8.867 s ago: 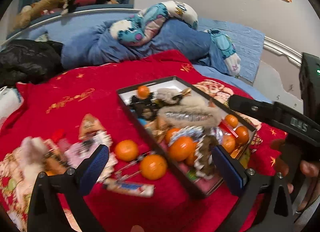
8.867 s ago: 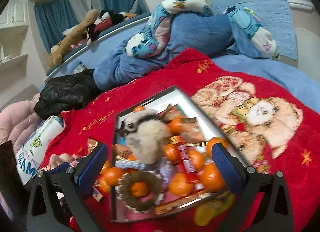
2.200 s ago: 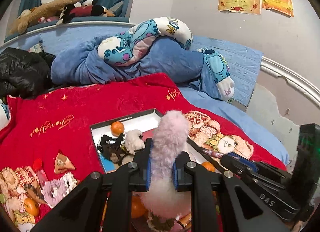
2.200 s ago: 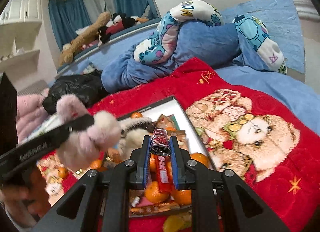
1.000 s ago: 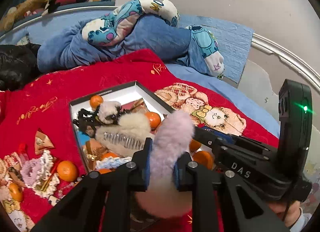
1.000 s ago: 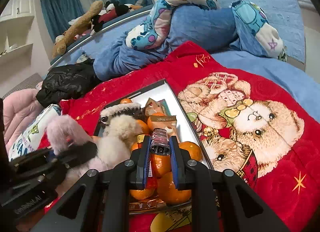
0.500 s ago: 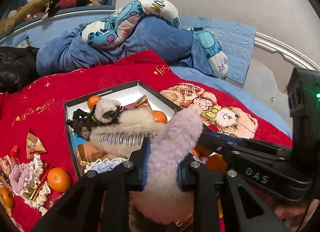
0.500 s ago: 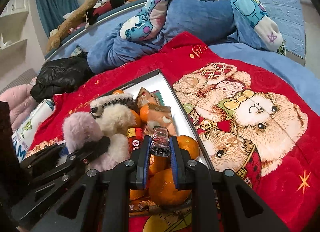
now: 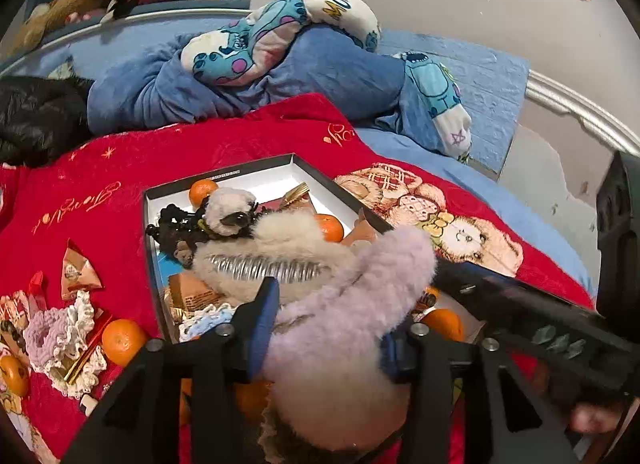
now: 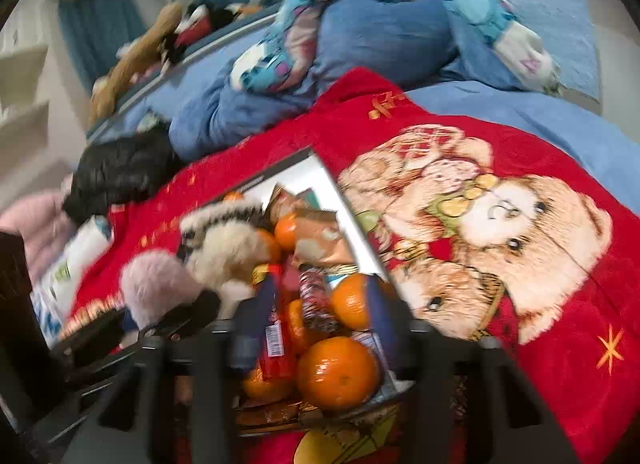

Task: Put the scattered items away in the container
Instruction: 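Lower the pink clip and red tube into the tray and open both grippers, then withdraw both open grippers from the tray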

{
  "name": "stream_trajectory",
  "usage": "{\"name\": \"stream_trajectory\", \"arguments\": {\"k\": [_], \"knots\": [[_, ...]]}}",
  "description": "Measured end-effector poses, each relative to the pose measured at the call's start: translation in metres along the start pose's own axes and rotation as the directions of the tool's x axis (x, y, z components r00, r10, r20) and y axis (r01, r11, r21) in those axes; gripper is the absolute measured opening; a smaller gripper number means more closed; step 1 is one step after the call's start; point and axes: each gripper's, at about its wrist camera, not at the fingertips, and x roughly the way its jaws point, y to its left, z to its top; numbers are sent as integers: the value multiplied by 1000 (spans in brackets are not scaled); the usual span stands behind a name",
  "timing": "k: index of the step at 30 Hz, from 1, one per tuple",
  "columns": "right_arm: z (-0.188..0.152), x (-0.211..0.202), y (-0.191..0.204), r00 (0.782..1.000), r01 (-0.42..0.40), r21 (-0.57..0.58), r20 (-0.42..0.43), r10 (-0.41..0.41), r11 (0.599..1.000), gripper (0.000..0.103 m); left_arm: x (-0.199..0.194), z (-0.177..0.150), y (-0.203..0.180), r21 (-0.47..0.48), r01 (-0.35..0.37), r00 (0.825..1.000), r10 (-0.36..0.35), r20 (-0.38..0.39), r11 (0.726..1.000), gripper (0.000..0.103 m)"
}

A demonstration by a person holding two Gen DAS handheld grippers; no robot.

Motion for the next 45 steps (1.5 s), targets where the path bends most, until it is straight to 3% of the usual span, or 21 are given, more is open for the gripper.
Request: {"name": "stream_trajectory", "arguments": {"k": [1, 3, 5, 7, 12, 19, 25, 30, 33, 37, 45], "knots": [[2, -4, -4, 1000, -14, 24, 14, 14, 1000, 67, 0, 1, 0, 0, 0, 1000, 0, -12, 1000, 48], [5, -14, -11, 999, -24, 70, 50, 20, 997, 89, -2, 2, -1, 7, -3, 1000, 3, -23, 1000, 48], [6, -23, -17, 996, -17, 117, 85, 7, 993, 103, -4, 3, -3, 15, -9, 1000, 9, -18, 1000, 59], [7, -29, -21, 994, -26, 152, 109, 10, 988, 103, -8, 4, -5, 21, -15, 1000, 15, -7, 1000, 85], [7, -32, -22, 994, -20, 173, 107, 1, 985, 103, -17, 8, -7, 38, -14, 1000, 14, 13, 999, 103], [5, -36, -1, 991, 39, 78, 124, -49, 996, 103, -25, 15, -2, 35, -39, 999, 38, 23, 999, 103], [1, -48, 20, 988, 21, 36, 153, -27, 999, 103, -50, 17, 10, 34, -87, 995, 85, 53, 996, 103], [-6, -59, 46, 981, 2, 15, 193, -5, 1000, 103, -87, 4, 32, 41, -77, 995, 74, 60, 996, 103], [-12, -58, 65, 979, -18, 17, 206, 14, 1000, 103, -108, -4, 49, 40, -106, 987, 100, 127, 994, 103], [-17, -53, 86, 977, -5, -13, 212, 8, 1000, 103, -111, -2, 62, -5, -60, 989, 60, 137, 998, 103], [-25, -65, 85, 969, 47, -36, 245, -37, 998, 103, -115, -4, 50, 46, -67, 979, 57, 197, 997, 103]]}}
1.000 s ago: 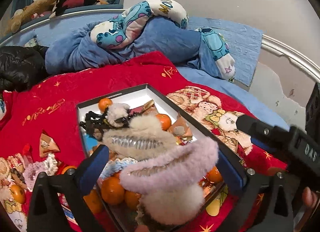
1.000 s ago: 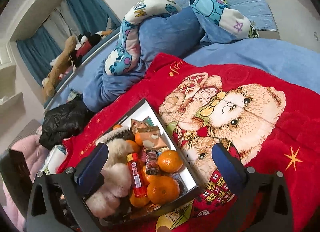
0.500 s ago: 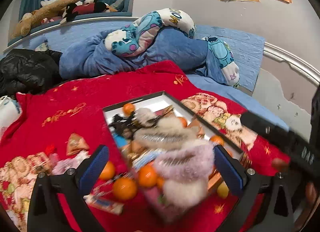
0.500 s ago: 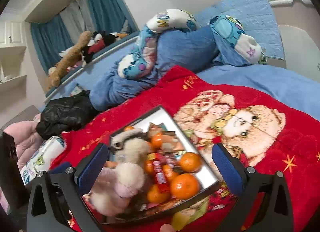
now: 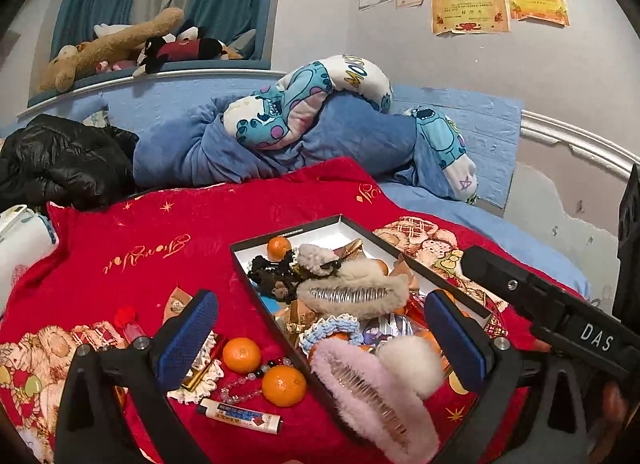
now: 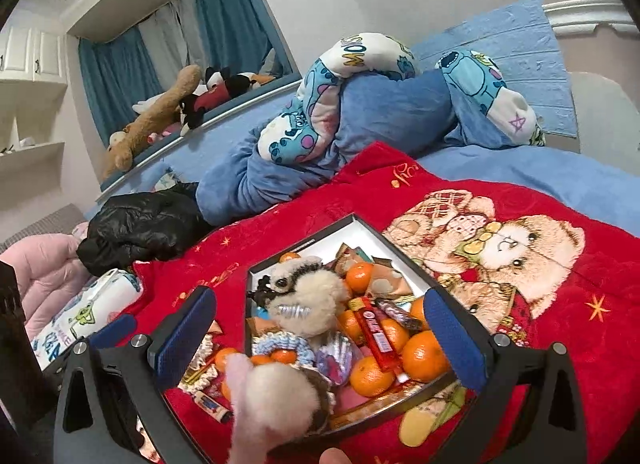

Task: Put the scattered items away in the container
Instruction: 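Withdraw both open grippers from the tray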

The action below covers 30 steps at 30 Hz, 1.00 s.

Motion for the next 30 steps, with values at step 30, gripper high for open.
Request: {"name": "stream_trajectory", "arguments": {"k": [30], "knots": [[-109, -4, 124, 990, -24, -166, -138, 1, 986, 103, -124, -105, 142, -86, -292, 952, 281, -117, 953, 103]]}}
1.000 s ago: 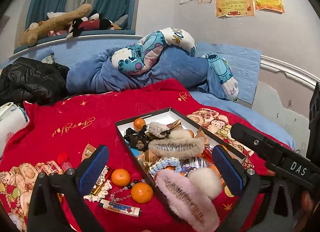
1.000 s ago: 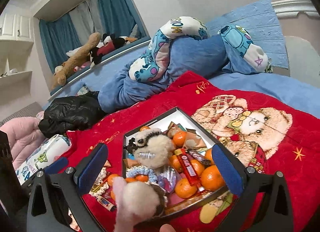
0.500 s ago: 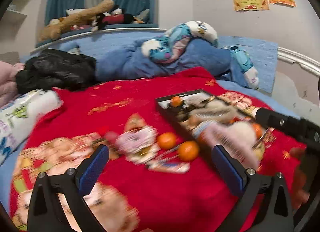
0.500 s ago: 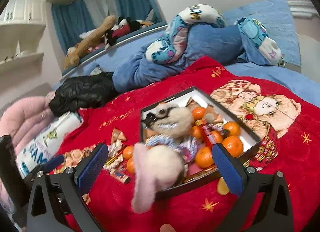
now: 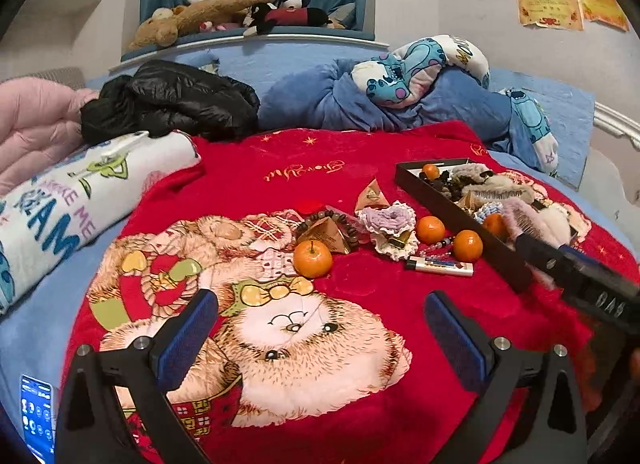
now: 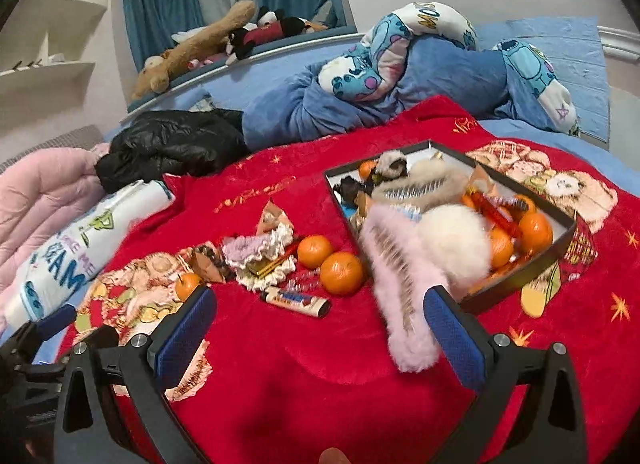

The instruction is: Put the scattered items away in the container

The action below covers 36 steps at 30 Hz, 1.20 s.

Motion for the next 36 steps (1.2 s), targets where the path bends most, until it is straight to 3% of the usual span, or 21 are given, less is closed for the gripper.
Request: {"name": "stream_trajectory", "arguments": {"k": [5, 11, 28, 36], "knots": [[0, -3, 3, 995, 86, -2, 51, -86, 996, 103, 6, 6, -13, 59, 39, 999, -40, 7, 997, 103], [0, 1, -2, 990, 138, -8, 35, -138, 990, 103, 20, 6, -22, 82, 47, 999, -46, -7, 995, 103], [3, -2, -22, 979, 200, 9, 25, -200, 980, 103, 41, 6, -53, 90, 148, 989, -145, -43, 985, 103], [1, 2, -28, 978, 209, 10, 2, -209, 978, 103, 49, 3, -59, 93, 164, 985, -159, -65, 982, 103]]}}
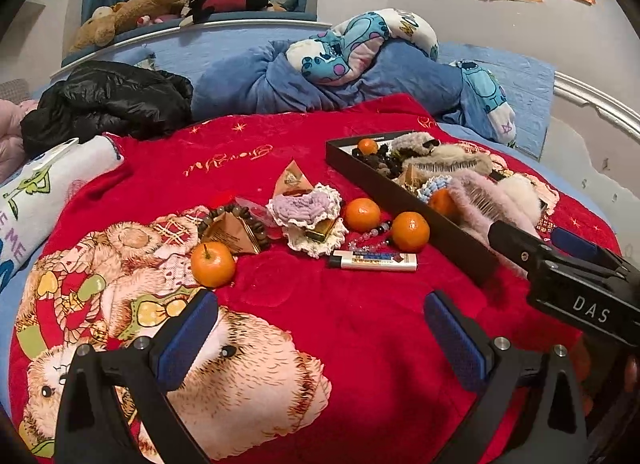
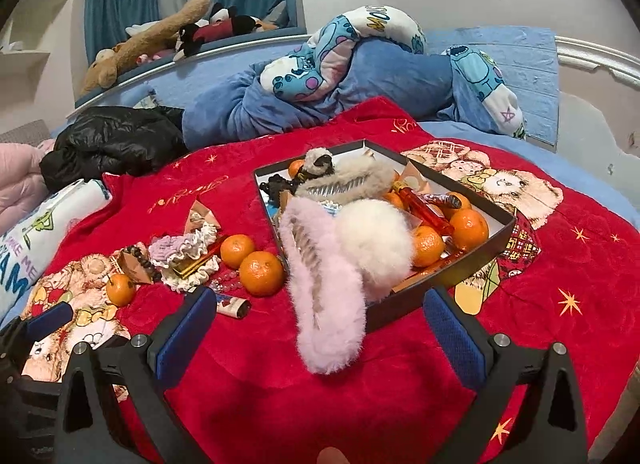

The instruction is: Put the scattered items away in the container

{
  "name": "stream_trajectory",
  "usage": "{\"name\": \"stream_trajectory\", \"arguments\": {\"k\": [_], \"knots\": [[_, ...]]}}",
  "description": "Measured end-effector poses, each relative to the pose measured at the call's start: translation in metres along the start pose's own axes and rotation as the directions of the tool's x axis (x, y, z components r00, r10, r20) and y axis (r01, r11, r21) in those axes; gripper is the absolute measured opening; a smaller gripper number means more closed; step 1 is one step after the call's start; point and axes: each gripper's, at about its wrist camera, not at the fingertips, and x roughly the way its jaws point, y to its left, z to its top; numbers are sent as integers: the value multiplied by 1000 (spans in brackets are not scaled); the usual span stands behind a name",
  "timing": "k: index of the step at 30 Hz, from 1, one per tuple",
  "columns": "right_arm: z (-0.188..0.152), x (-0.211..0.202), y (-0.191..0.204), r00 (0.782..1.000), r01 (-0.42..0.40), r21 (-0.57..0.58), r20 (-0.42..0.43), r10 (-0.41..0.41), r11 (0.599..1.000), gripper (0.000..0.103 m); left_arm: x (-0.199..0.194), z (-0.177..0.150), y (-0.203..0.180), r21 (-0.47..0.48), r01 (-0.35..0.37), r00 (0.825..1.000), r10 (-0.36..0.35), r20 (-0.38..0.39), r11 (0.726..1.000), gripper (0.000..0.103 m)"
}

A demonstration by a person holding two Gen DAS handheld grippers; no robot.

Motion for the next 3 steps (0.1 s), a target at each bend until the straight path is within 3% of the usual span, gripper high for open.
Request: {"name": "stream_trajectory", "arguments": {"k": [3], "knots": [[-1, 2, 0, 1000, 0, 4, -8, 0, 1000, 103, 1, 0, -1, 2, 4, 1000, -4, 0, 1000, 103]]}}
